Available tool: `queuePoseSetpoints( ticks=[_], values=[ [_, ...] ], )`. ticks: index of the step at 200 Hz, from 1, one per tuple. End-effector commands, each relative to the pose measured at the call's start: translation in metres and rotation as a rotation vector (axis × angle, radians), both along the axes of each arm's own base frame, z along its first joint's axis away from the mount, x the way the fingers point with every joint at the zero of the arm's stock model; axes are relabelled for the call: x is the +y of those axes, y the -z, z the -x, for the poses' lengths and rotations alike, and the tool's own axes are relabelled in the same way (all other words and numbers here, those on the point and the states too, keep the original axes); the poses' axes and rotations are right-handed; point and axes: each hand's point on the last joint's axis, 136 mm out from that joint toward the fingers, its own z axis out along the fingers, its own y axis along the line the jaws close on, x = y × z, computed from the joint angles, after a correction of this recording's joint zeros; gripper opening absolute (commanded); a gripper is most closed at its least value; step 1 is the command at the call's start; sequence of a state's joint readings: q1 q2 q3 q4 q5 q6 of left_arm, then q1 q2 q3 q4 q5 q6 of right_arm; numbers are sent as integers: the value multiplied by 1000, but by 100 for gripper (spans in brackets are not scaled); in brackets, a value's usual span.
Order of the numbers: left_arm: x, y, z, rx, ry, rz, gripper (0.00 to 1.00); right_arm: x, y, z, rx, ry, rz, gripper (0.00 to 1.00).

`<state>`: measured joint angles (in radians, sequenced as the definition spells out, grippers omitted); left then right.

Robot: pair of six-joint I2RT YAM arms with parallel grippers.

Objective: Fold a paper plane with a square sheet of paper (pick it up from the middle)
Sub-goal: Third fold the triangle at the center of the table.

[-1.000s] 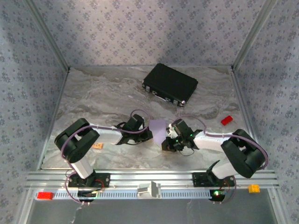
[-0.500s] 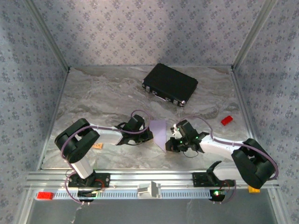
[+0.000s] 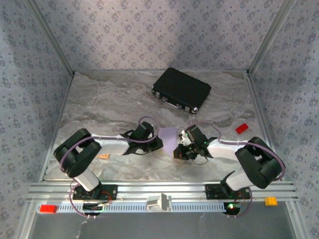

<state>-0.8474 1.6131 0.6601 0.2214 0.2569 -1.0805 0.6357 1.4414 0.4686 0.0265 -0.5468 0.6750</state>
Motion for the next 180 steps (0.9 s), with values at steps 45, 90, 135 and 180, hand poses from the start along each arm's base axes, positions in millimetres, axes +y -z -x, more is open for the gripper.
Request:
queuePoseSetpoints(
  ticks=[45, 90, 135, 180],
  values=[
    [-19, -16, -2, -45, 98, 22, 13, -15, 17, 5, 33, 8, 40, 6],
    [-9, 9, -3, -12, 75, -27, 11, -16, 18, 5, 35, 10, 43, 6],
    [13, 25, -8, 11, 46, -26, 12, -20, 20, 5, 45, 17, 55, 5],
    [27, 31, -11, 24, 29, -31, 12, -18, 19, 5, 45, 15, 51, 5]
  ],
)
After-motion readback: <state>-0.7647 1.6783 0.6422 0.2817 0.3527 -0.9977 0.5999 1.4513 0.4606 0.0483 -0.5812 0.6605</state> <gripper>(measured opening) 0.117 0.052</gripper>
